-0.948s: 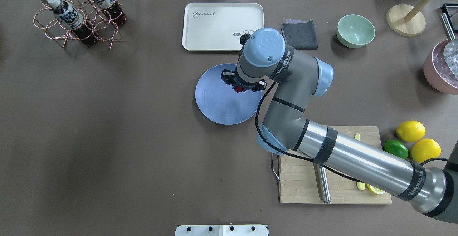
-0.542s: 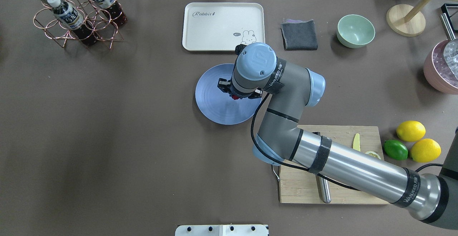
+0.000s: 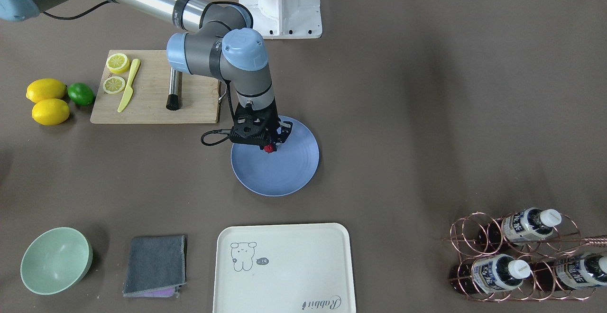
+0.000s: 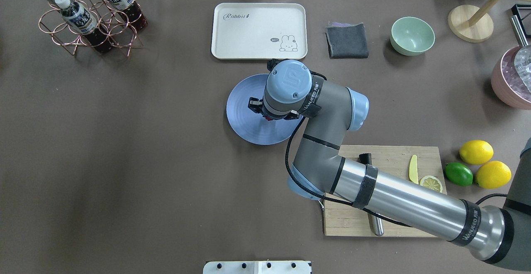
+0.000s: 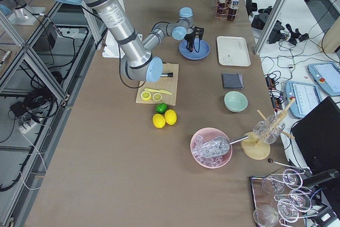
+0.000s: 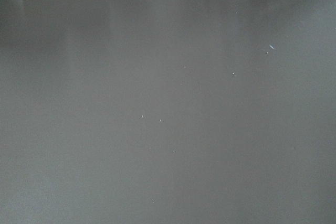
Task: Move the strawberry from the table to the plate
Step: 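Lower the strawberry onto the plate and open the right gripper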
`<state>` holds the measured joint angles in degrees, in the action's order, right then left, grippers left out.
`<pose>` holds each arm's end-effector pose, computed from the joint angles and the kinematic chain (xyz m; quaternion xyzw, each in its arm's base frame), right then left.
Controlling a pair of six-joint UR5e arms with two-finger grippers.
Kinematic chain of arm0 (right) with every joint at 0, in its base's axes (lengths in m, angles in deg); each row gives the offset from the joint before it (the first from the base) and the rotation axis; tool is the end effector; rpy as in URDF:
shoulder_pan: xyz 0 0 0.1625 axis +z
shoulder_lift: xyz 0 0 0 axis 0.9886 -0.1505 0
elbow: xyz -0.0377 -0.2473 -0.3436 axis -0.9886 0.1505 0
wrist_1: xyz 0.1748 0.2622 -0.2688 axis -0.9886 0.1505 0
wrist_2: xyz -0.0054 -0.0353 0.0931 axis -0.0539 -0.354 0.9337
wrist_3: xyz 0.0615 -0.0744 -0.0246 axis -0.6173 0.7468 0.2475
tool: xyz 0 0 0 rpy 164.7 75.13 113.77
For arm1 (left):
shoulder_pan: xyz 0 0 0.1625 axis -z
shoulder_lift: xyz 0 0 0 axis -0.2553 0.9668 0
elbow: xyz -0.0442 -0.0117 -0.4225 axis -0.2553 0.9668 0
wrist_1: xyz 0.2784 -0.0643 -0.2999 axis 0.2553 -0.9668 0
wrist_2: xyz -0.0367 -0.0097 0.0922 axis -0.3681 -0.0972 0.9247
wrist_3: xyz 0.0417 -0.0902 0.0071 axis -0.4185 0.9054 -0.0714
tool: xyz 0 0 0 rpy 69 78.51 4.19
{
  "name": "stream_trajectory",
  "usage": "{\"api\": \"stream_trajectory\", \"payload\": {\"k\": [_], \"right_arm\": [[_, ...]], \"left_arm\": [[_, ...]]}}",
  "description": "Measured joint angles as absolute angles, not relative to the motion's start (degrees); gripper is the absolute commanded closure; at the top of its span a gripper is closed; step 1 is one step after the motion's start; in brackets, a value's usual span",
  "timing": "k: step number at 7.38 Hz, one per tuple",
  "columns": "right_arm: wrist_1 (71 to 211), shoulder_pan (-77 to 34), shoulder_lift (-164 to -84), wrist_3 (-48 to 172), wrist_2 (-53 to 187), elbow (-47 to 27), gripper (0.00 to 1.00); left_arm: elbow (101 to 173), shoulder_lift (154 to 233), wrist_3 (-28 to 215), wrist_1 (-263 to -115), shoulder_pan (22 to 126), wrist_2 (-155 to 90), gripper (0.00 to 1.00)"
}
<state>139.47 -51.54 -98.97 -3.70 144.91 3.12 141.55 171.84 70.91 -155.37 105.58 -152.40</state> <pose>-0.6047 -0.4777 0.2281 0.0503 -0.4224 0.1327 0.8952 -0.0617 -0.4716 0.6329 0.0043 0.4358 0.0414 0.8991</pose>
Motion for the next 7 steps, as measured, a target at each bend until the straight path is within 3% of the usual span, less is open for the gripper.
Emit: {"api": "stream_trajectory", "payload": {"k": [1, 7], "right_arm": [[139.4, -51.6, -98.9, -3.7, 144.7, 3.1, 0.01], [140.2, -48.7, -98.8, -3.5, 146.0, 2.2, 0.00]], "left_arm": [[141.5, 171.8, 70.9, -155.4, 105.6, -152.4, 0.00], [140.0, 168.2, 70.9, -160.2, 105.5, -152.2, 0.00]]}}
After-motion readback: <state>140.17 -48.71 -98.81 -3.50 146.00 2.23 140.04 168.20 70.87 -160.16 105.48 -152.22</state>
